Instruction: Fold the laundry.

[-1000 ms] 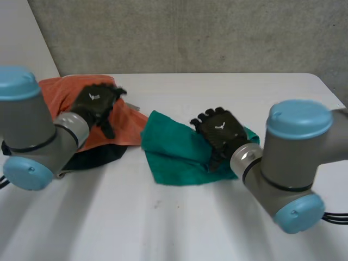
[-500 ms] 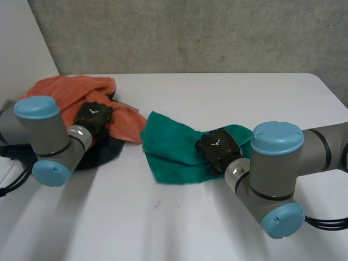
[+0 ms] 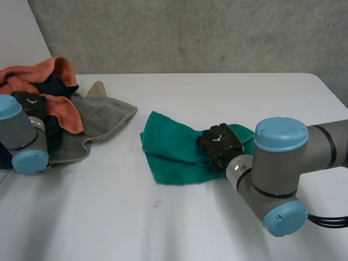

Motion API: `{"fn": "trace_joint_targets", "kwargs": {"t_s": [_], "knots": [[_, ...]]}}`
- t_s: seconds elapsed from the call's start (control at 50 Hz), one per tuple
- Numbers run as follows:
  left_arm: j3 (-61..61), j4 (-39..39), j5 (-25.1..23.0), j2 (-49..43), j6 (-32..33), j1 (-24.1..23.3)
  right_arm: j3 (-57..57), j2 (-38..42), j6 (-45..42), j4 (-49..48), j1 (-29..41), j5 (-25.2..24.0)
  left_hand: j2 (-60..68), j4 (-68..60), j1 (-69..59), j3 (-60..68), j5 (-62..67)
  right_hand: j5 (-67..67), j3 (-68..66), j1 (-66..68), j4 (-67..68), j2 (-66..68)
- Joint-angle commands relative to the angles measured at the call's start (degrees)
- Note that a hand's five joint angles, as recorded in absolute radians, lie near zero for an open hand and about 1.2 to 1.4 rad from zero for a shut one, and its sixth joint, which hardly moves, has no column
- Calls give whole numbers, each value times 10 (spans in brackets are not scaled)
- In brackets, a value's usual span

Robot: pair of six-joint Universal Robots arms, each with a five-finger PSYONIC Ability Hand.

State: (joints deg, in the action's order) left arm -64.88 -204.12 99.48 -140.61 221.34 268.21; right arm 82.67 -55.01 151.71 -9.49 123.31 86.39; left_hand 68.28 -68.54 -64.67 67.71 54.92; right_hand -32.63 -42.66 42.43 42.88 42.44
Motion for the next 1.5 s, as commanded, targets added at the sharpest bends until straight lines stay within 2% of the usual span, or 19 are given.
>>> {"fn": "trace_joint_targets", "kwargs": {"t_s": [0.02,0.06,0.12,0.28,0.4,0.56,0.62,0.66,0.7,0.76,0.84,0.94,1.06,1.1,1.14,1.18,1.26,1.38,1.5], "knots": [[-39,5,-5,32,-33,-44,0,-16,7,1,-5,7,-310,313,274,-305,-277,270,270,-268,-272,-268],[-51,6,-5,52,-42,-51,1,-26,9,3,-5,10,-434,437,398,-428,-400,292,292,-290,-294,-290],[-85,7,-12,97,-63,-58,6,-47,11,3,-5,9,-480,482,443,-474,-446,299,299,-297,-301,-297],[-160,21,-141,189,-128,-122,14,-70,11,3,-4,9,-486,489,450,-481,-453,299,299,-297,-301,-297],[-134,29,-191,146,-131,-136,16,-70,11,3,-2,9,-495,497,459,-489,-461,299,299,-297,-301,-297],[-1,86,-191,7,-127,-130,21,-70,10,3,-4,9,-445,447,409,-439,-411,299,299,-297,-301,-297],[48,110,-187,-29,-128,-127,21,-70,10,3,-4,10,-267,269,231,-261,-233,299,299,-297,-301,-297],[80,115,-176,-52,-128,-122,21,-70,10,3,-4,9,1,2,-37,6,34,299,299,-297,-301,-297],[108,112,-132,-63,-127,-108,21,-70,9,3,-4,9,117,-114,-153,123,151,299,299,-297,-301,-297],[139,104,-56,-74,-116,-80,21,-70,9,3,-4,9,117,-115,-153,123,151,299,299,-297,-301,-297],[164,75,-12,-93,-67,-47,21,-70,7,3,-2,9,117,-115,-153,123,151,297,297,-295,-299,-295],[172,58,-7,-114,26,-35,21,-70,5,3,-1,9,117,-115,-153,123,151,297,297,-295,-299,-295],[142,60,-8,-107,16,-44,18,-70,5,3,-4,10,117,-115,-153,123,151,299,299,-297,-301,-297],[125,61,-10,-96,2,-48,15,-72,7,3,-5,10,29,-26,-65,35,62,299,299,-297,-301,-297],[99,58,-15,-57,-19,-59,14,-74,8,3,-5,9,-241,244,205,-236,-208,300,300,-298,-303,-298],[82,58,-16,-33,-30,-63,13,-85,8,3,-7,9,-372,374,336,-366,-338,305,306,-303,-308,-303],[44,58,-16,16,-46,-66,12,-106,10,4,-19,8,-395,398,359,-390,-362,315,316,-313,-318,-313],[-23,64,-21,106,-71,-86,6,-135,8,28,-31,4,-565,568,529,-560,-532,325,326,-323,-328,-323],[-105,79,-74,197,-132,-124,-39,-161,7,125,-69,3,-571,573,534,-565,-537,325,326,-323,-328,-324]]}}
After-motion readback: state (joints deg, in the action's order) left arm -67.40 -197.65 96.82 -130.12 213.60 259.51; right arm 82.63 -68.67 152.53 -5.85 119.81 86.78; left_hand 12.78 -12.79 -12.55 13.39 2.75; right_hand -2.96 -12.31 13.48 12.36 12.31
